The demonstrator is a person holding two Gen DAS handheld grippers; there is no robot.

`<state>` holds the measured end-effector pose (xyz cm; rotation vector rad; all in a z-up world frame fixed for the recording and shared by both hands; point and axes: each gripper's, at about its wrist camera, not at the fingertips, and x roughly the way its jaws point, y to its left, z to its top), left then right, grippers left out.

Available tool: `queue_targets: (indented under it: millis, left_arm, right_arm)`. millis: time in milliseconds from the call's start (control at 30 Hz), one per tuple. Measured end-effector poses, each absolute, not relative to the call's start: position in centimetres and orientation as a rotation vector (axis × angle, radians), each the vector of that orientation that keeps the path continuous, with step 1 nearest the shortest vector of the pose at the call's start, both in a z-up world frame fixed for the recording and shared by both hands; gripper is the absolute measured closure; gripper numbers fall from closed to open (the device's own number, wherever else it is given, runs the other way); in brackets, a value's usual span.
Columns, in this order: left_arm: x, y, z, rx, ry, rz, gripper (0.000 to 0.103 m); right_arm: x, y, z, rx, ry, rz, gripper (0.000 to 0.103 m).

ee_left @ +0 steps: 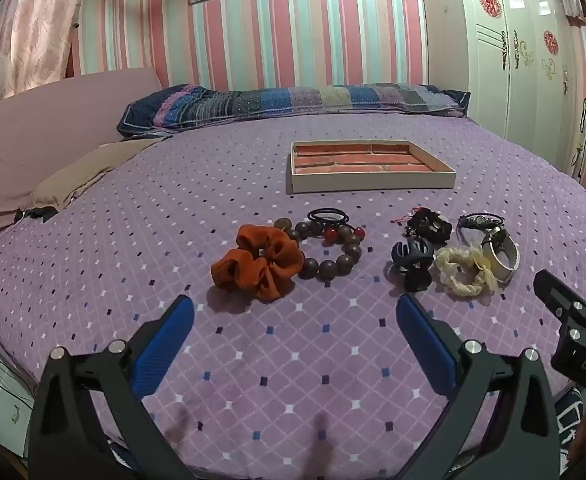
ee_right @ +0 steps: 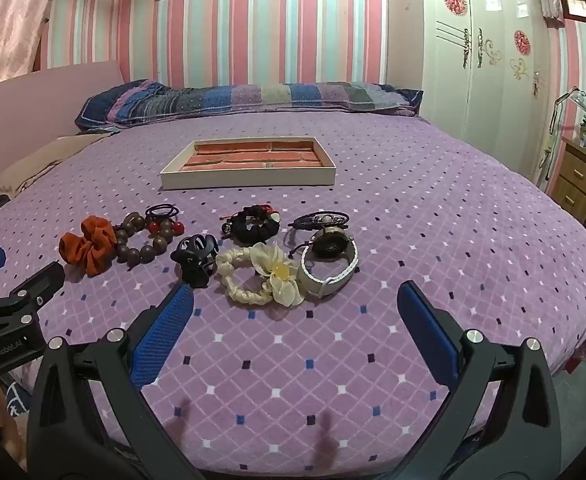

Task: Organize jewelry

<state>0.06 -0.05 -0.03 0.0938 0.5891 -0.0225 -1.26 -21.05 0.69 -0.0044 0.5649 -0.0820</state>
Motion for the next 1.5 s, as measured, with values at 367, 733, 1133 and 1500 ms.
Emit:
queue_targets:
  millis: [367, 733, 1133, 1500]
  left_arm:
    - [-0.09, 0.49, -0.14, 0.077, 0.583, -0.016, 0.004]
    - [0.08, 0.49, -0.12, 0.072, 0.587, -0.014, 0.004]
    - [0.05, 0.64, -0.11, 0.07, 0.587, -0.011, 0.004]
    - [0.03, 0.68, -0.05, 0.07, 0.588, -0.008, 0.004]
  right_arm:
    - [-1.1, -21.25, 0.74, -0.001, 0.577, -0.086, 0.004]
    - [-1.22, -21.34, 0.54, 0.002, 0.578, -0.088, 0.004]
    - [-1.33, -21.28, 0.56, 0.002, 0.579, -0.088, 0.004]
    - [-1.28, -21.31, 0.49, 0.003, 0.582, -0.087, 0.004]
